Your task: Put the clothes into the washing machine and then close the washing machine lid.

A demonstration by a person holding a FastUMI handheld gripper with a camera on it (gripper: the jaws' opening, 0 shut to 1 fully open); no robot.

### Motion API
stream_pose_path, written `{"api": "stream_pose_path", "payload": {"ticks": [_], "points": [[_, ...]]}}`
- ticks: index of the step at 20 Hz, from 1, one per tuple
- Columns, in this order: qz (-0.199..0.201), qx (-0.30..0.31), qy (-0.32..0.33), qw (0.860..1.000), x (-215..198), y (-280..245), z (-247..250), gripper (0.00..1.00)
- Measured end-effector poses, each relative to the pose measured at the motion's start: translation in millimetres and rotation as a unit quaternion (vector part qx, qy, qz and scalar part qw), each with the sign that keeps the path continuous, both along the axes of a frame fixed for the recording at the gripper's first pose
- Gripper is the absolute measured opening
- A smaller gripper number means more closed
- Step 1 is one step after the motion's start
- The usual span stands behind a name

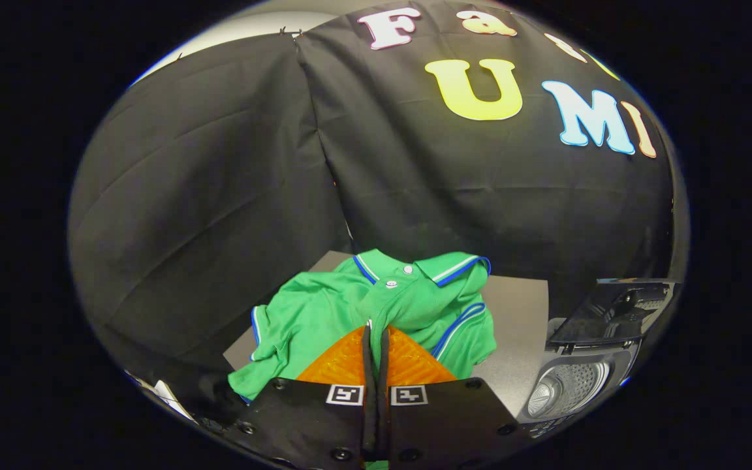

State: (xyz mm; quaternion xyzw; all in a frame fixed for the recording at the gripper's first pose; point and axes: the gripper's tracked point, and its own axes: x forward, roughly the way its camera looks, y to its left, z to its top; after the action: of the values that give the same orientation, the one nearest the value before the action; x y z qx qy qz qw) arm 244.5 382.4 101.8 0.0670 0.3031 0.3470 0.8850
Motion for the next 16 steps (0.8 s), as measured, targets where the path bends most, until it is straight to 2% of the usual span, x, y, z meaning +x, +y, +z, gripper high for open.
{"api": "stream_pose_path", "payload": {"ticks": [7, 16], "points": [[-0.038, 0.028, -0.054, 0.997, 18.0, -55.2, 63.2, 0.01], [-0.114, 0.007, -0.100, 0.988, 42.9, -165.5, 85.6, 0.01]]}}
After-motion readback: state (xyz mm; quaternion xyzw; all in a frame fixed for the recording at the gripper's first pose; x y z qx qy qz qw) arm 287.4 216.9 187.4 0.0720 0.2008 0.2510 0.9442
